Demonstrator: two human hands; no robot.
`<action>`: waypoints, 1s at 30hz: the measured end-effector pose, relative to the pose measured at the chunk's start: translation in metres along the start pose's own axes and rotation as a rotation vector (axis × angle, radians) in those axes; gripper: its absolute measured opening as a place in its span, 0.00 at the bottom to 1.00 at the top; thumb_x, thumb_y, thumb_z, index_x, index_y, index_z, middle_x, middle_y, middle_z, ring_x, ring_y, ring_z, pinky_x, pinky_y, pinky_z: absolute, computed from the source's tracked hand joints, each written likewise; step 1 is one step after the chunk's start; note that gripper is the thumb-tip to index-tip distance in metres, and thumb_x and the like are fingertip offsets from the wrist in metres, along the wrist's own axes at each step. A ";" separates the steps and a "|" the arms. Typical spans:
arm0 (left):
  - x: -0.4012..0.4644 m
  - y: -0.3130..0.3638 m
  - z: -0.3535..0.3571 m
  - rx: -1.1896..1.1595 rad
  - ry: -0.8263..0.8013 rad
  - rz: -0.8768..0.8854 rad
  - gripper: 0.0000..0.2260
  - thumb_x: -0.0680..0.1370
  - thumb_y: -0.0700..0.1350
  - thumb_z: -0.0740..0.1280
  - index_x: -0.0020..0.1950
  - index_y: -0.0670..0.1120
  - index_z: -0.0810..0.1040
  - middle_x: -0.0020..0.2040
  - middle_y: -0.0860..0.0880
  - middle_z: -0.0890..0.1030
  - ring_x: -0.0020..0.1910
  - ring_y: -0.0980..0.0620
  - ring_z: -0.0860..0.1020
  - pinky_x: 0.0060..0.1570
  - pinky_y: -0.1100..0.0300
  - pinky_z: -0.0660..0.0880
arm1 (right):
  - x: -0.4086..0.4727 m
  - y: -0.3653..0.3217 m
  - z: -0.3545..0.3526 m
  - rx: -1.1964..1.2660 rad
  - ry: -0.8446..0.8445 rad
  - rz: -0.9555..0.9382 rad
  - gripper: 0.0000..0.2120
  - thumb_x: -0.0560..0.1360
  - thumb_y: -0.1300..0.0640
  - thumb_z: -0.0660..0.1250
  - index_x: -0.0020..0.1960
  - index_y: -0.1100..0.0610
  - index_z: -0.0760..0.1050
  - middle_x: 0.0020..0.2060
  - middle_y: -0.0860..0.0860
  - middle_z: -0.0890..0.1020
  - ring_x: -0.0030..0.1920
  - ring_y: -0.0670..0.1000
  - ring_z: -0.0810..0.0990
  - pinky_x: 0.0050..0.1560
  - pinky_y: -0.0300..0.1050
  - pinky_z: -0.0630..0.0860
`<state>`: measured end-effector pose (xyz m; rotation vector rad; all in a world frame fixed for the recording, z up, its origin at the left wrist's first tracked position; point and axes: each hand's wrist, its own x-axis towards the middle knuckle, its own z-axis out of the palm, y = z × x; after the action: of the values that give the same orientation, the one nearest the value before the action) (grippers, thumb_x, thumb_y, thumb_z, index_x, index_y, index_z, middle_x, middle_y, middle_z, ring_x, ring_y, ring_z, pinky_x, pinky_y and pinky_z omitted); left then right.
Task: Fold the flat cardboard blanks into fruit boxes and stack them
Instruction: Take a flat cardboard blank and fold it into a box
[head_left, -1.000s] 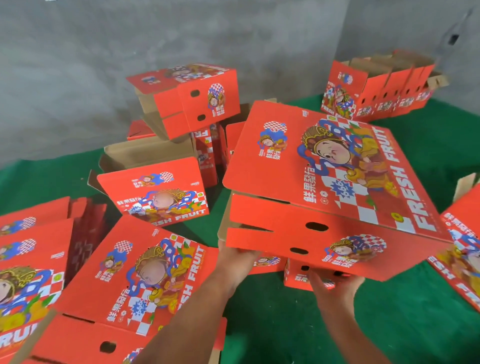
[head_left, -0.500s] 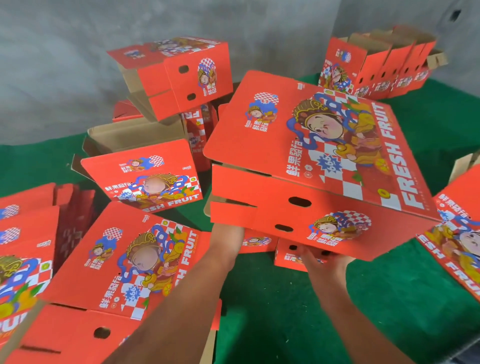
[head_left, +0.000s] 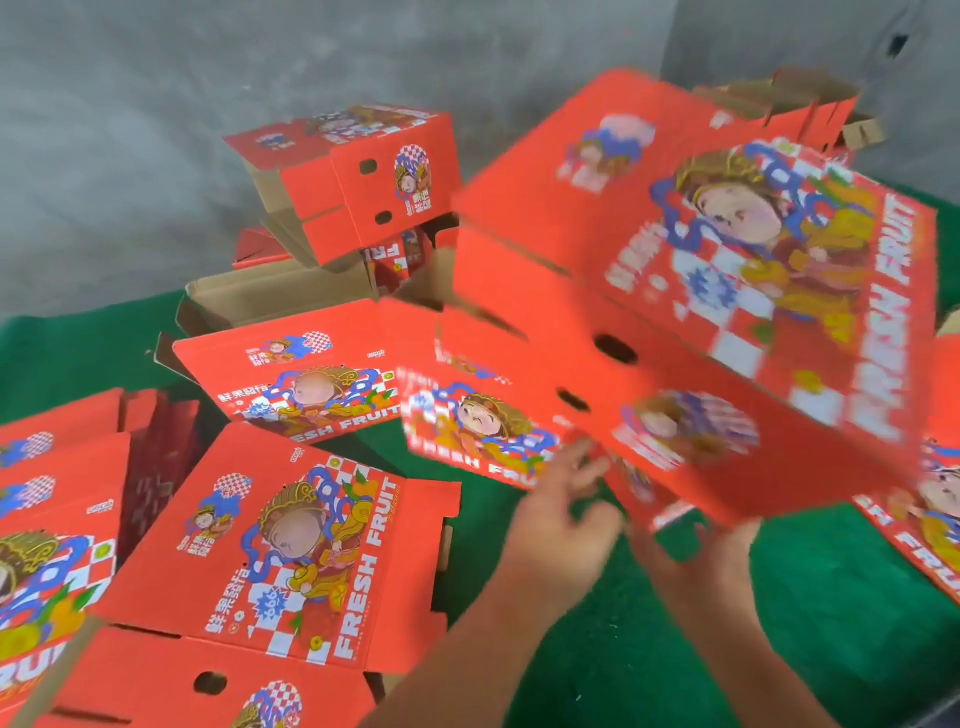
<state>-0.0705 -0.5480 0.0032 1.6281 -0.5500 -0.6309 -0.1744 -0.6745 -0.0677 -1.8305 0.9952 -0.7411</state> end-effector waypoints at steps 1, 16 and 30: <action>0.003 0.006 0.015 0.066 -0.108 0.019 0.27 0.70 0.46 0.64 0.70 0.58 0.72 0.50 0.63 0.83 0.41 0.60 0.78 0.43 0.62 0.75 | 0.008 -0.009 0.004 0.028 -0.010 -0.002 0.46 0.61 0.40 0.71 0.76 0.49 0.61 0.69 0.50 0.70 0.70 0.51 0.71 0.67 0.47 0.71; 0.040 -0.031 -0.055 0.091 0.208 -0.289 0.20 0.80 0.44 0.65 0.71 0.55 0.73 0.45 0.54 0.80 0.33 0.59 0.77 0.35 0.66 0.73 | 0.044 -0.028 0.064 0.188 -0.264 0.302 0.36 0.79 0.55 0.68 0.81 0.46 0.55 0.79 0.51 0.64 0.75 0.54 0.68 0.71 0.51 0.66; 0.105 0.006 -0.110 -0.196 0.286 -0.181 0.23 0.79 0.39 0.67 0.70 0.59 0.73 0.64 0.48 0.82 0.54 0.58 0.82 0.56 0.62 0.79 | 0.056 -0.113 0.075 0.108 -0.507 -0.178 0.38 0.78 0.52 0.69 0.72 0.21 0.52 0.57 0.36 0.81 0.34 0.42 0.79 0.34 0.36 0.73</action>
<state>0.0816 -0.5387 0.0106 1.5574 -0.1289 -0.5530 -0.0490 -0.6605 0.0074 -1.8936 0.4604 -0.3890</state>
